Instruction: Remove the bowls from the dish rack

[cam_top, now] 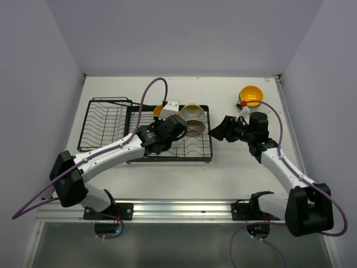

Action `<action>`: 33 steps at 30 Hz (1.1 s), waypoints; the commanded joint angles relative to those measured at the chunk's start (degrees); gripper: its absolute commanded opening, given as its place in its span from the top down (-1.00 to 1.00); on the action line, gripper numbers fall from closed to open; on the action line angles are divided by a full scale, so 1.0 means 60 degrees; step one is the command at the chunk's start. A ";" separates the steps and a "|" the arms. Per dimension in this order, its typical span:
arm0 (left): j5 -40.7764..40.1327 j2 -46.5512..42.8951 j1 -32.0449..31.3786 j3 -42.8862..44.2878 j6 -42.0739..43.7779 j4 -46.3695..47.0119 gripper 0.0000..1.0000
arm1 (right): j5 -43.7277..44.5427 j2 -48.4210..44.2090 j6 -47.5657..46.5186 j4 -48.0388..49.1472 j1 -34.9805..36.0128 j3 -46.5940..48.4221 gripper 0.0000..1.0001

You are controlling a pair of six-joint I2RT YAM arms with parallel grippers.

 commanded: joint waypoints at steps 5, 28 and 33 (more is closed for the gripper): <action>0.0456 -0.0726 0.0068 0.0477 0.0436 0.0919 1.00 | 0.0024 0.0056 -0.0051 0.0809 0.2142 0.0495 -0.38; 0.2360 -0.1780 0.0053 -0.0167 0.0202 0.1739 1.00 | 0.3015 0.1946 0.1326 0.1762 0.5119 0.1696 0.26; 0.2360 -0.2000 0.0053 -0.0593 0.0626 0.1915 0.85 | 0.3717 0.1566 0.1444 0.1339 0.5120 0.1652 1.00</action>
